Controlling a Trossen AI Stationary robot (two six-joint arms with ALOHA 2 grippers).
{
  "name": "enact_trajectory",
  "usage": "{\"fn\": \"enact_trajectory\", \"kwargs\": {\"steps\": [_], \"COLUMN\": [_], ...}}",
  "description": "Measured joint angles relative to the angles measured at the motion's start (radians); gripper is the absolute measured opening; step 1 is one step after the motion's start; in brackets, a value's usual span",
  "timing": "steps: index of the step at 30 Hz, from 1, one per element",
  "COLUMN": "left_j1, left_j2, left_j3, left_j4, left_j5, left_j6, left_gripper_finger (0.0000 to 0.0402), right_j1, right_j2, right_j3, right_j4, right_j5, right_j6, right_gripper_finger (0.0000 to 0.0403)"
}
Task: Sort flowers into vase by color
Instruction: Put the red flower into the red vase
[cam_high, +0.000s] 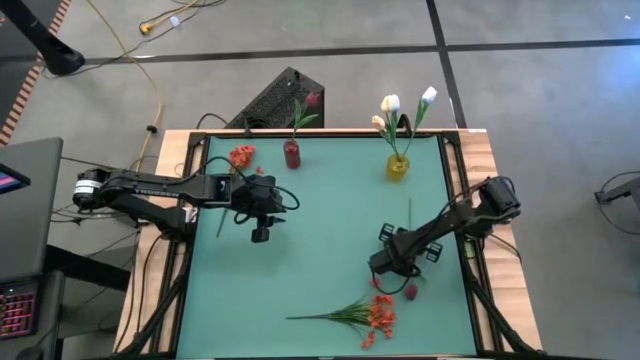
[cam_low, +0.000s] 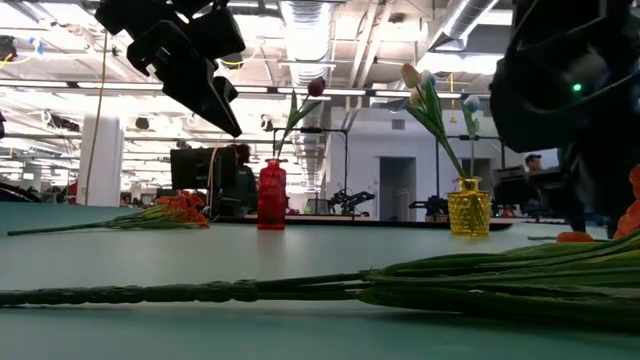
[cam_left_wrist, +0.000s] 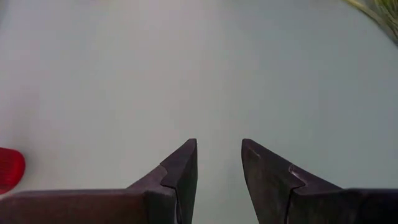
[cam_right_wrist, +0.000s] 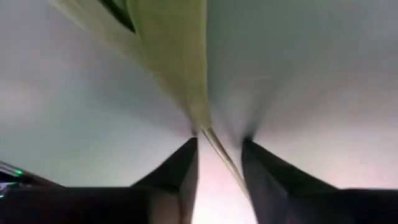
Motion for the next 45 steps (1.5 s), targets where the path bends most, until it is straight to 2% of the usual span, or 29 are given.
{"fn": "enact_trajectory", "kwargs": {"steps": [6,8,11,16,19,23,27,30,35,39,45], "left_j1": [0.0,0.0,0.0,0.0,-0.001,-0.008,-0.049,-0.093,-0.134,-0.13,-0.127], "left_j2": [0.0,0.0,0.0,0.001,0.001,0.008,0.042,0.087,0.18,0.243,0.292], "left_j3": [0.0,0.0,-0.01,-0.138,-0.23,-0.324,-0.363,-0.362,-0.355,-0.313,-0.268], "left_j4": [-0.005,-0.004,0.033,0.317,0.528,0.87,1.15,1.313,1.506,1.505,1.424], "left_j5": [0.0,0.0,0.001,0.095,0.107,0.144,0.178,0.179,0.106,0.064,0.081], "left_j6": [0.008,0.014,0.015,0.022,0.008,-0.061,-0.07,-0.035,-0.01,-0.04,-0.047], "left_gripper_finger": [0.0114,0.0114,0.0114,0.0114,0.0114,0.0114,0.0114,0.0114,0.0114,0.0114,0.0114], "right_j1": [0.037,0.04,0.04,0.038,0.027,-0.004,-0.061,-0.114,-0.179,-0.2,-0.213], "right_j2": [-0.037,-0.077,-0.159,-0.341,-0.468,-0.611,-0.684,-0.686,-0.631,-0.54,-0.429], "right_j3": [-0.002,-0.003,-0.002,-0.002,-0.003,-0.003,-0.001,-0.001,-0.002,-0.002,-0.002], "right_j4": [0.017,0.018,0.025,0.033,0.102,0.391,0.759,0.954,1.049,1.142,1.33], "right_j5": [-0.047,-0.079,-0.081,-0.099,-0.124,-0.124,-0.121,-0.123,-0.144,-0.186,-0.177], "right_j6": [0.072,0.1,0.17,0.277,0.336,0.358,0.416,0.518,0.558,0.557,0.584], "right_gripper_finger": [0.0025,0.0018,0.0031,0.0024,0.0017,0.0017,0.0021,0.0021,0.0021,0.0021,0.0021]}}
